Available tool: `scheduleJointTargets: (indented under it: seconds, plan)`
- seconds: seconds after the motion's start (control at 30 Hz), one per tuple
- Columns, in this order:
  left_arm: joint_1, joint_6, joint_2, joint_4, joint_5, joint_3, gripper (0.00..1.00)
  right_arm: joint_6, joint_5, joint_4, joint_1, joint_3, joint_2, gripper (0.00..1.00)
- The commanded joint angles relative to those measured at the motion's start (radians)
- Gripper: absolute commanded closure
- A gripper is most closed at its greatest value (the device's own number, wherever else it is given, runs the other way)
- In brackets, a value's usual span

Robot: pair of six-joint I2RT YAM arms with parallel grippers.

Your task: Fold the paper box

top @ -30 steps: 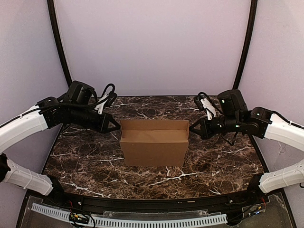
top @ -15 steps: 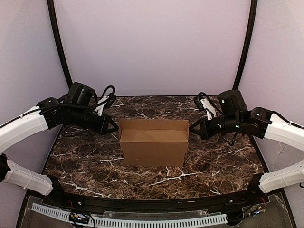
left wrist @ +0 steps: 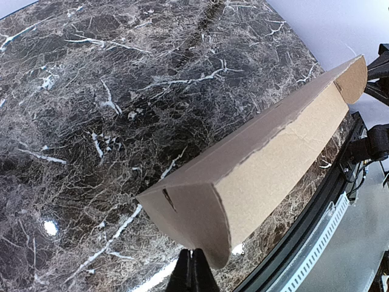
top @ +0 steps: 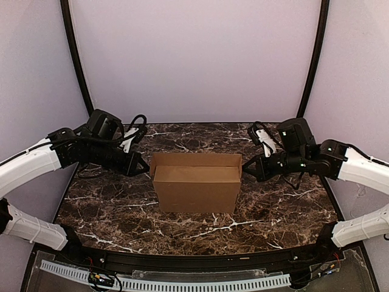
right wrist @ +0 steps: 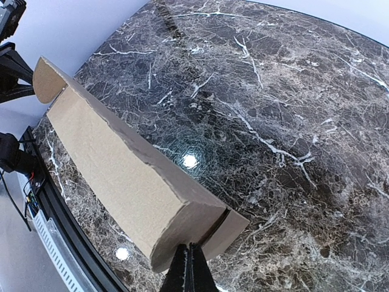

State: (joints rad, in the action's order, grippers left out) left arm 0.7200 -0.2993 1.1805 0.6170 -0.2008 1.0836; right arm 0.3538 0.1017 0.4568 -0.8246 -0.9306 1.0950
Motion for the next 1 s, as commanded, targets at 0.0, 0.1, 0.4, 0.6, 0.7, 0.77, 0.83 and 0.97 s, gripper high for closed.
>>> scheduleJointTargets:
  seconds: [0.0, 0.1, 0.4, 0.6, 0.7, 0.77, 0.83, 0.97]
  plan:
    - [0.002, 0.000, -0.020, 0.007, -0.015, -0.014, 0.99, 0.014, -0.019, -0.020, -0.017, 0.008, -0.008, 1.00]
    - [0.002, -0.004, -0.015, 0.001, -0.020, -0.013, 0.99, 0.012, -0.025, -0.020, -0.019, 0.007, -0.007, 1.00]
    - [0.007, -0.011, 0.003, -0.016, -0.037, -0.018, 0.99, 0.014, -0.032, -0.016, -0.021, 0.021, -0.009, 1.00]
    - [0.020, -0.014, 0.012, -0.019, -0.038, -0.014, 0.99, 0.016, -0.039, -0.011, -0.023, 0.029, -0.010, 1.00]
    - [0.026, -0.015, 0.017, -0.020, -0.039, -0.015, 0.99, 0.019, -0.040, -0.009, -0.026, 0.034, -0.010, 1.00]
    - [0.029, -0.016, 0.019, -0.020, -0.037, -0.017, 0.99, 0.020, -0.043, -0.008, -0.029, 0.035, -0.012, 1.00]
    - [0.031, -0.015, 0.019, -0.021, -0.033, -0.020, 0.99, 0.021, -0.045, -0.007, -0.031, 0.036, -0.013, 1.00]
    - [0.033, -0.017, 0.014, -0.020, -0.027, -0.032, 0.99, 0.023, -0.048, -0.005, -0.034, 0.039, -0.014, 1.00]
